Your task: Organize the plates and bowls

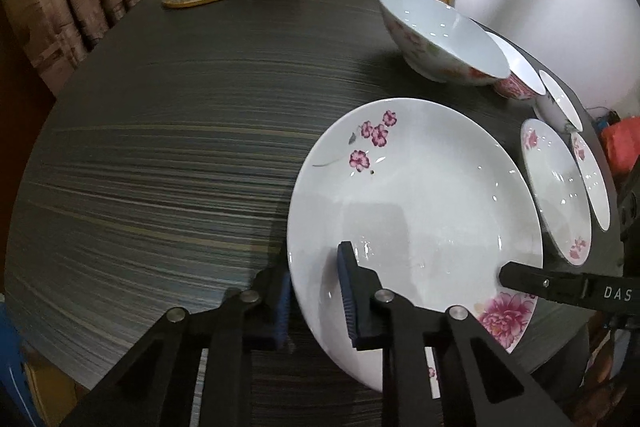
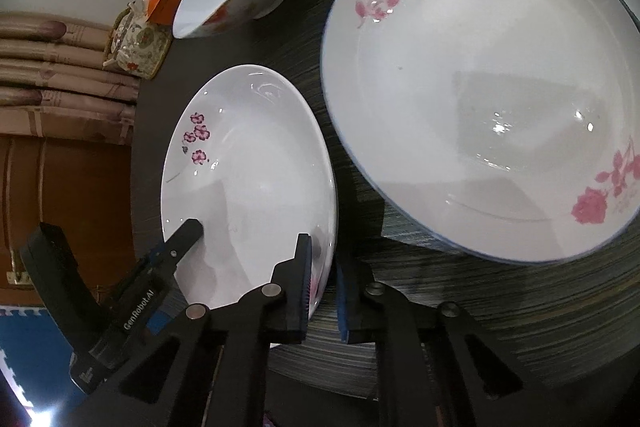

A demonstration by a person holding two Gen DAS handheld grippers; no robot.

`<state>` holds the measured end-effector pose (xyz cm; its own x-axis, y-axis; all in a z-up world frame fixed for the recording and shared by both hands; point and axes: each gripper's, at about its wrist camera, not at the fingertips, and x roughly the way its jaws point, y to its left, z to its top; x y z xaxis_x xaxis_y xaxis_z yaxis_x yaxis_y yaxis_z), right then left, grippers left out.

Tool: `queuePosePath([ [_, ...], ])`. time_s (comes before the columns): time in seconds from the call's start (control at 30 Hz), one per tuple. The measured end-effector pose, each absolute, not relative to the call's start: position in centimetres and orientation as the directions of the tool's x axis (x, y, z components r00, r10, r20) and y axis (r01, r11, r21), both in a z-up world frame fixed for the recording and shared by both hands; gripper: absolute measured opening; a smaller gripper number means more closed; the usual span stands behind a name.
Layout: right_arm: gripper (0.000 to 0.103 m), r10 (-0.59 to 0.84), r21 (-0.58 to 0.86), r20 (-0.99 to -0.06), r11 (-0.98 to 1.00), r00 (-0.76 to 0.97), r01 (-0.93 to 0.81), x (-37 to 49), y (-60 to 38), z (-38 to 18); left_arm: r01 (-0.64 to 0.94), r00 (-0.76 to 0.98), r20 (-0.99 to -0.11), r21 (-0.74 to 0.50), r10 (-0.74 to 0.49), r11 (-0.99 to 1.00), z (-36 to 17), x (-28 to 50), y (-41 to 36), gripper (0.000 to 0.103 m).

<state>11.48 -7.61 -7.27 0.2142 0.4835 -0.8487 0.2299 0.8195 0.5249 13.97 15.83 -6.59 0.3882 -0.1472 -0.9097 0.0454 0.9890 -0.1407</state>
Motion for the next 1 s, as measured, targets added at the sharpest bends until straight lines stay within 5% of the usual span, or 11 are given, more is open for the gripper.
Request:
queuePosePath([
  [0.5, 0.011, 0.5, 0.521, -0.846, 0.849, 0.183, 0.09, 13.8, -1.4, -7.5, -0.076, 0.412, -0.909, -0.106, -0.065, 0.992, -6.3, 13.9, 21.1, 0.017],
  [0.63, 0.013, 0.515, 0.536, -0.837, 0.841, 0.184, 0.082, 13.8, -1.4, -7.5, -0.074, 0.428, -0.903, 0.005, 0.036, 0.997, -5.4, 13.8, 20.5, 0.018],
  [0.73, 0.028, 0.505, 0.533, -0.832, 0.843, 0.232, 0.076, 13.5, -2.4, -6.6, -0.098, 0.438, -0.897, 0.022, 0.063, 0.995, -4.5, 13.6, 20.7, 0.018],
  [0.8, 0.05, 0.492, 0.526, -0.828, 0.848, 0.269, 0.071, 13.1, -3.3, -5.5, -0.125, 0.45, -0.889, 0.033, 0.086, 0.992, -3.8, 13.2, 21.1, 0.018],
  [1.0, 0.054, 0.497, 0.57, -0.783, 0.814, 0.373, 0.11, 8.7, -9.9, -2.4, -0.143, 0.563, -0.817, 0.053, 0.126, 0.988, 1.2, 10.8, 19.9, 0.026],
])
